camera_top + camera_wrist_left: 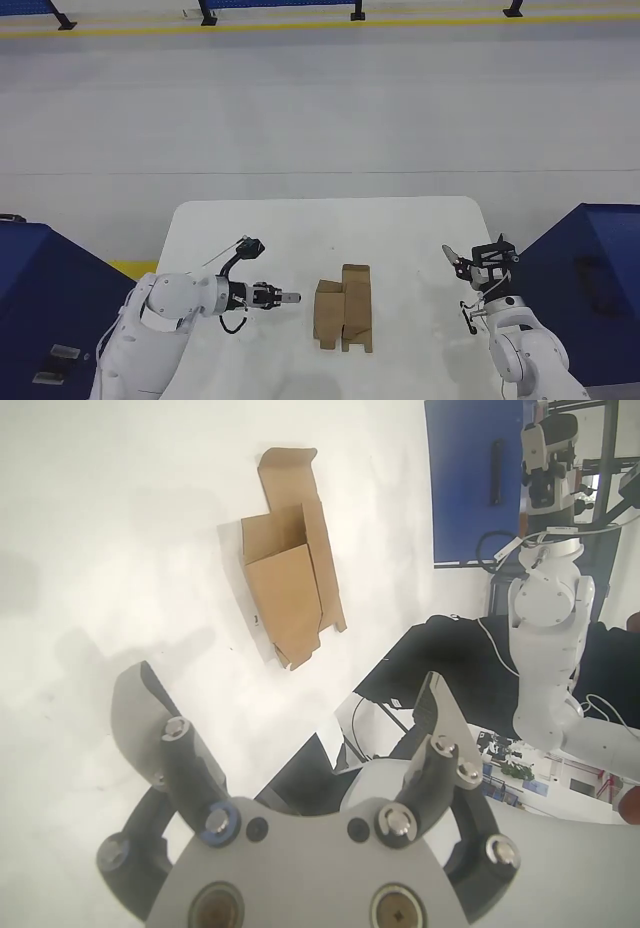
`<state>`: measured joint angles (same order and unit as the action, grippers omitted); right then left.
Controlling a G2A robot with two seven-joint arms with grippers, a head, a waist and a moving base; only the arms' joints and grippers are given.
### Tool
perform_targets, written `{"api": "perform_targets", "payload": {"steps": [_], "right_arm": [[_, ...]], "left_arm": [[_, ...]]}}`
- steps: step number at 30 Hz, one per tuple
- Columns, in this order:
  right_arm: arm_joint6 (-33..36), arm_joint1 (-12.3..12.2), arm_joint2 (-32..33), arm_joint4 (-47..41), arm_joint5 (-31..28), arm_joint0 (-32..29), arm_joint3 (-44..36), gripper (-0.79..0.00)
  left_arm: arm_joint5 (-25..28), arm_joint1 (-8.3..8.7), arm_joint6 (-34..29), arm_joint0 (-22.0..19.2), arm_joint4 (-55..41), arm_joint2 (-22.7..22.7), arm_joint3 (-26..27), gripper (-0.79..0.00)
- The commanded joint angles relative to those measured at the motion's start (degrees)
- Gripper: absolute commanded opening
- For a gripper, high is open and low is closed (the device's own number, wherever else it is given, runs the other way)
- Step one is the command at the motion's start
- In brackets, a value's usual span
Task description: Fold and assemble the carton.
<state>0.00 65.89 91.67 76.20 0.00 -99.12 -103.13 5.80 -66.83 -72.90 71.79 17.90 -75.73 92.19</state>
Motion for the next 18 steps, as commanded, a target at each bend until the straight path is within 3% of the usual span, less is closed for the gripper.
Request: {"api": "perform_targets", "payload": {"steps": [1, 6, 11, 15, 18], "right_arm": [[0.0, 0.0, 0.0, 0.0, 0.0, 0.0, 0.0, 0.000], [0.0, 0.0, 0.0, 0.0, 0.0, 0.0, 0.0, 0.000], [0.0, 0.0, 0.0, 0.0, 0.0, 0.0, 0.0, 0.000], [0.0, 0.0, 0.0, 0.0, 0.0, 0.0, 0.0, 0.000], [0.0, 0.0, 0.0, 0.0, 0.0, 0.0, 0.0, 0.000]], "left_arm": [[0.0, 0.00, 0.0, 0.0, 0.0, 0.0, 0.0, 0.000], [0.9, -0.39, 0.0, 0.3, -5.1, 2.4, -2.0, 0.000], [5.4, -1.76, 0.7, -3.4, -17.9, 7.3, -11.8, 0.000], [10.2, -2.92, 3.8, -7.6, -17.6, 12.2, -19.1, 0.000], [10.2, -3.88, 4.1, -10.6, -18.5, 15.7, -23.9, 0.000]]}}
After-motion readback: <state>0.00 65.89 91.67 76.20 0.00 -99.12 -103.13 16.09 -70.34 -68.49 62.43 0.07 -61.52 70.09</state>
